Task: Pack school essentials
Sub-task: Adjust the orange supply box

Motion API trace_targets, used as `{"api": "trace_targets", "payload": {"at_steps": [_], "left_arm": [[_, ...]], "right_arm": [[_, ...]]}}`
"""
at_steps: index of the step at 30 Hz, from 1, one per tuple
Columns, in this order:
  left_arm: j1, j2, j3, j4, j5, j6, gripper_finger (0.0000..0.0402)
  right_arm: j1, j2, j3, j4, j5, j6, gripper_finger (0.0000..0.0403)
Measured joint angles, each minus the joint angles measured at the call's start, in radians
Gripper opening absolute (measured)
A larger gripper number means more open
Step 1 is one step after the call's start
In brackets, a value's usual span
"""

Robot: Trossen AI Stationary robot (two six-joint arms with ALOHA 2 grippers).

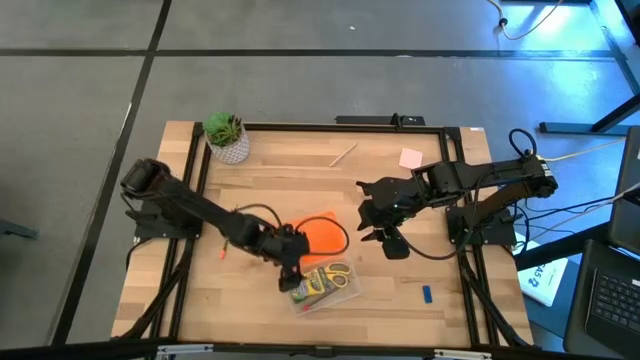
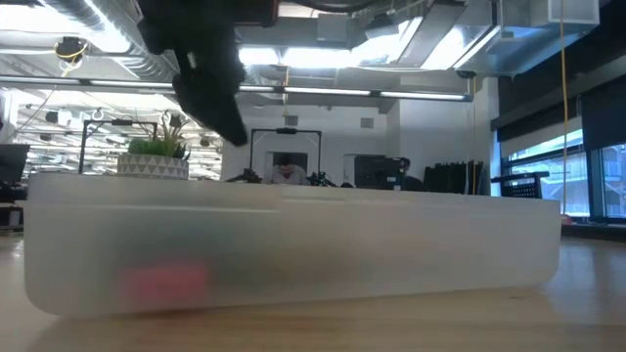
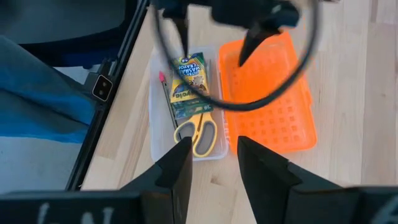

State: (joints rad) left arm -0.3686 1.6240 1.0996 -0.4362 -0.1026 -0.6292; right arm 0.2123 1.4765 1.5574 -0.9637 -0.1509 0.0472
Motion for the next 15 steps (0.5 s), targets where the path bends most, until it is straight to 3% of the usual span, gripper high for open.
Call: {"api": "trace_targets", "payload": {"at_steps": [5,15], "left_arm": [[0.053,-0.057,0.0,-0.137,0.03,-0.016,0.0393],[0.134,-0.01,0.0,-0.207,0.124,0.199,0.0396]], "right_arm": [[0.0,0.0,0.0,0.005,0.0,0.001,0.0129],[0.0,0.001,0.0,0.016,0.0,0.001,0.0129]]}}
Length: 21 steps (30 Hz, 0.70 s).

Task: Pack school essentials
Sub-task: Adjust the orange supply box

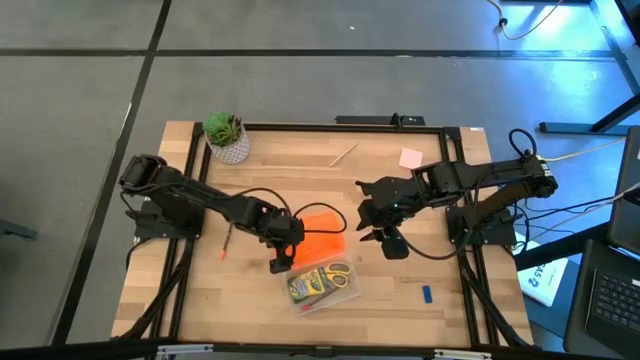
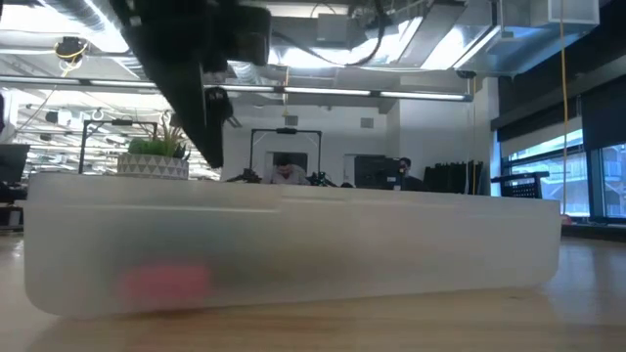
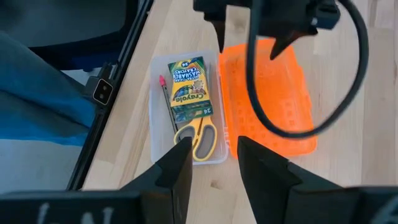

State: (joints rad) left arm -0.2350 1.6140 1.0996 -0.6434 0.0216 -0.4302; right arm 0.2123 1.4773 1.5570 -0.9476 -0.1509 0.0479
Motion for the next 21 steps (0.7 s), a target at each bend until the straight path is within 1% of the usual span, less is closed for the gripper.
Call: {"api": "trace_targets", "payload": {"at_steps": [8,10,13,19,21], "left_arm": [[0.083,0.037,-0.001,-0.011,0.004,0.036,0.0391],[0.097,0.054,-0.001,-0.014,0.032,0.052,0.0392],[0.106,0.082,-0.001,-0.011,0.068,0.074,0.0394],[0.11,0.101,-0.001,0.005,0.066,0.122,0.0389],[0.119,0.102,-0.001,-0.002,0.051,0.129,0.0388]], "right_arm": [[0.0,0.0,0.0,0.007,0.0,-0.001,0.0129],[0.0,0.0,0.0,0.006,0.0,0.0,0.0129],[0.0,0.0,0.0,0.011,0.0,-0.001,0.0129],[0.0,0.0,0.0,0.016,0.0,-0.001,0.0129],[0.0,0.0,0.0,0.016,0.0,-0.001,0.0129]]}}
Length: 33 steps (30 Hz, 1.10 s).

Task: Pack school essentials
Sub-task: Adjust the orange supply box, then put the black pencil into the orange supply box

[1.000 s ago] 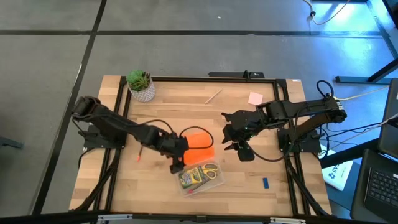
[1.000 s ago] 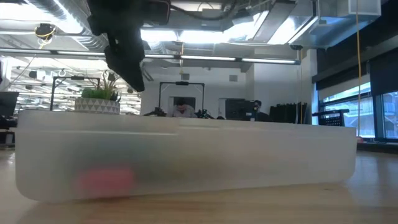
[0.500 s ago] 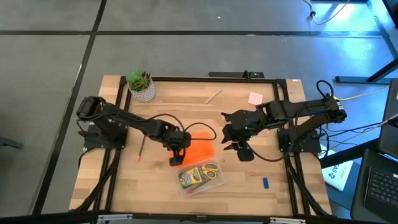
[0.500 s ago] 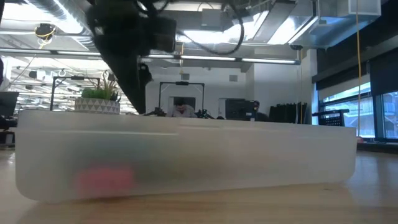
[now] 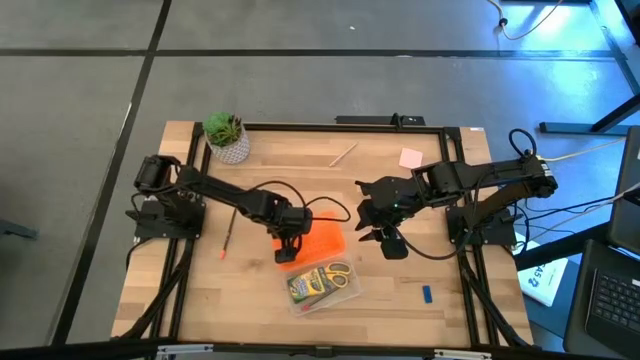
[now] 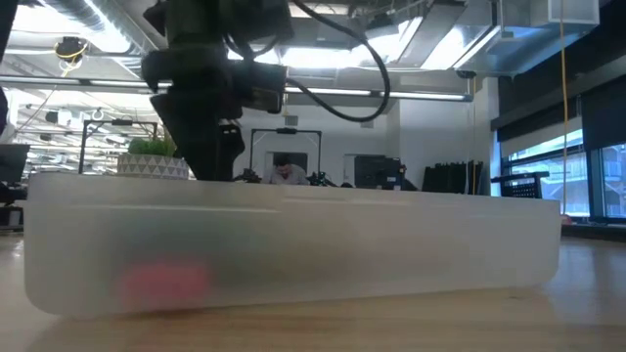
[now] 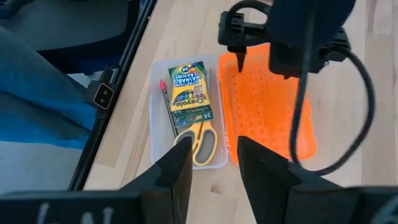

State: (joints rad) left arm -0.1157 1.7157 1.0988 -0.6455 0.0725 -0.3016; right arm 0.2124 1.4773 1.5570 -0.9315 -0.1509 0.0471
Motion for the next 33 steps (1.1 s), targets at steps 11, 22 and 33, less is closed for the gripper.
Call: {"api": "trace_targets", "payload": {"at_steps": [11,22,33], "left_arm": [[0.066,0.004,0.0,-0.013,-0.008,0.031,0.0388],[0.114,0.004,0.0,-0.013,-0.069,0.078,0.0388],[0.17,0.004,0.0,0.007,-0.124,0.148,0.0388]], "right_arm": [[0.0,0.0,0.0,0.0,0.0,0.0,0.013],[0.0,0.0,0.0,0.0,0.0,-0.001,0.0129],[0.0,0.0,0.0,0.0,0.0,-0.003,0.013]]}}
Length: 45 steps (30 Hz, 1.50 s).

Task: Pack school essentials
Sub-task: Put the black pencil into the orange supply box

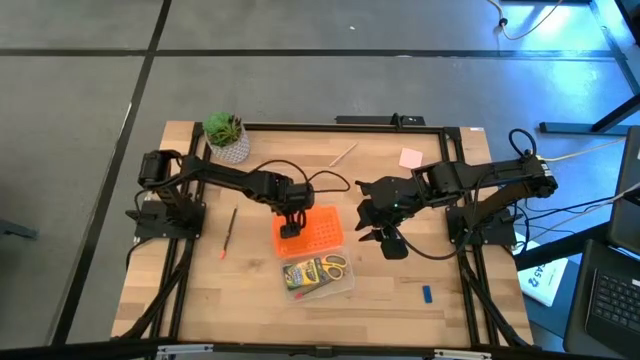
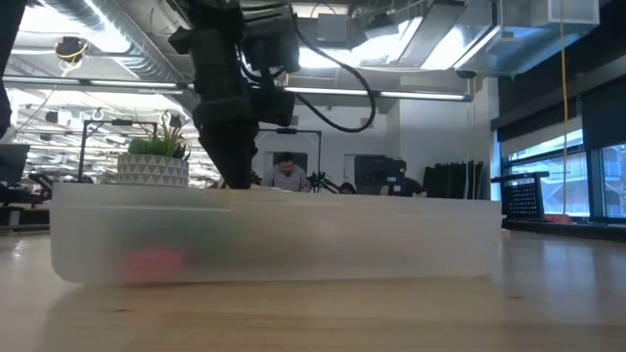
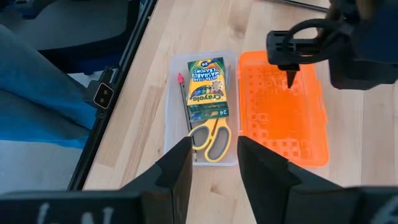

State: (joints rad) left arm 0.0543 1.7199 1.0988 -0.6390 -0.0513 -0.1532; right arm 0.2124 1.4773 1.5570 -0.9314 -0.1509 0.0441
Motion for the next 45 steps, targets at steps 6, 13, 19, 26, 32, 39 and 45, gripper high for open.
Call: {"api": "trace_targets", "payload": {"at_steps": [6,13,19,26,32,39,45], "left_arm": [[0.015,-0.08,0.0,-0.033,0.0,-0.058,0.0388],[0.001,-0.223,0.0,-0.325,0.004,-0.432,0.0388],[-0.109,-0.281,0.0,-0.496,0.03,-0.663,0.0388],[-0.253,-0.273,0.0,-0.547,0.122,-0.891,0.0388],[-0.322,-0.283,-0.082,-0.563,0.16,-1.044,0.0388],[-0.385,-0.282,-0.214,-0.45,0.205,-1.128,0.0388],[-0.433,-0.283,-0.276,-0.438,0.244,-1.181,0.0388]], "right_arm": [[0.0,0.0,0.0,0.0,0.0,0.0,0.0129],[0.0,0.0,0.0,-0.001,0.0,0.0,0.013],[0.0,0.0,0.0,-0.002,0.0,0.0,0.0129],[0.0,-0.001,0.0,-0.001,0.0,0.0,0.013],[0.0,-0.001,0.0,-0.001,0.0,0.004,0.0129],[0.0,-0.001,0.0,-0.001,0.0,0.003,0.0129],[0.0,-0.001,0.0,0.0,0.0,0.002,0.013]]}}
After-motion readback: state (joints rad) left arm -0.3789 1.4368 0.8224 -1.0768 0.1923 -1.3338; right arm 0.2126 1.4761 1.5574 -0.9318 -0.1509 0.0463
